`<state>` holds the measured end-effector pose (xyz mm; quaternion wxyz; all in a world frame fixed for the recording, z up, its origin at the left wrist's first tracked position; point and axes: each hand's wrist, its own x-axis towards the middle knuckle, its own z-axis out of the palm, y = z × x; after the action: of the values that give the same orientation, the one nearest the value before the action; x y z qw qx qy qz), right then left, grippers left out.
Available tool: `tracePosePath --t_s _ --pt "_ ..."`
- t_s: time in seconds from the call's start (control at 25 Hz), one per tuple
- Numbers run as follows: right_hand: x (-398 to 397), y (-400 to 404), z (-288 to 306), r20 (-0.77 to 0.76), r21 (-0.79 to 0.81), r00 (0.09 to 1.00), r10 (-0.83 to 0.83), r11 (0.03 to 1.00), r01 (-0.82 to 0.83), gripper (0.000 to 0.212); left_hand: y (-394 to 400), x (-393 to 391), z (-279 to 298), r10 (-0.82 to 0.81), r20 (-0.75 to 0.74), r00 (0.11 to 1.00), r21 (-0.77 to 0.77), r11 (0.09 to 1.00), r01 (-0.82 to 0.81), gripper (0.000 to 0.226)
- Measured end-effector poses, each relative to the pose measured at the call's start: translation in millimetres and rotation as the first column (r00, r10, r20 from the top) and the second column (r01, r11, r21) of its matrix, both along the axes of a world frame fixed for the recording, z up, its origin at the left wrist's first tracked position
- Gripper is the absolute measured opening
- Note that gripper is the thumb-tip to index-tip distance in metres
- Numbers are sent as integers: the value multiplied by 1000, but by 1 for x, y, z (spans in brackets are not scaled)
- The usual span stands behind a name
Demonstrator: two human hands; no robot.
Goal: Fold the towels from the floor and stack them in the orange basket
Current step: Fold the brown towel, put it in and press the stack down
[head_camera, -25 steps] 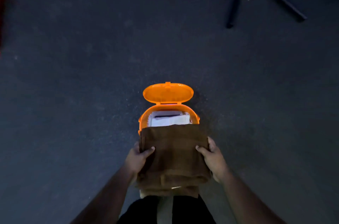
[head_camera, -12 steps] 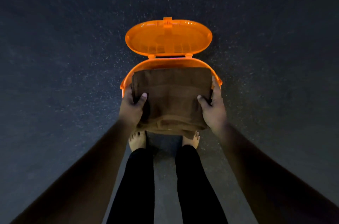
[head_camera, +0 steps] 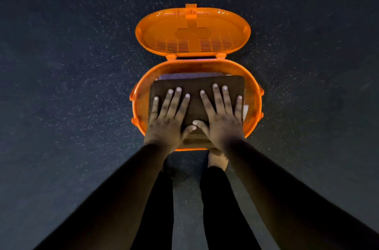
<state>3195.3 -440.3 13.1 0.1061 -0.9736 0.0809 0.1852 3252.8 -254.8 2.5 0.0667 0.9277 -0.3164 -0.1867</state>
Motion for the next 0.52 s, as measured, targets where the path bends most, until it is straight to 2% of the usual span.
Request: tracePosePath --t_s 0.12,0.32,0.52 --pt "1 -11 -42 -26 -27 999 37 999 -38 89 5 9 -43 66 -46 997 40 997 -64 105" --pt "13 -14 -99 43 -79 994 105 992 -101 91 4 17 -101 59 -20 998 40 998 -58 109" --pt "18 -25 -92 22 -58 991 132 990 -130 93 -2 18 -94 75 -35 997 28 997 -74 109"
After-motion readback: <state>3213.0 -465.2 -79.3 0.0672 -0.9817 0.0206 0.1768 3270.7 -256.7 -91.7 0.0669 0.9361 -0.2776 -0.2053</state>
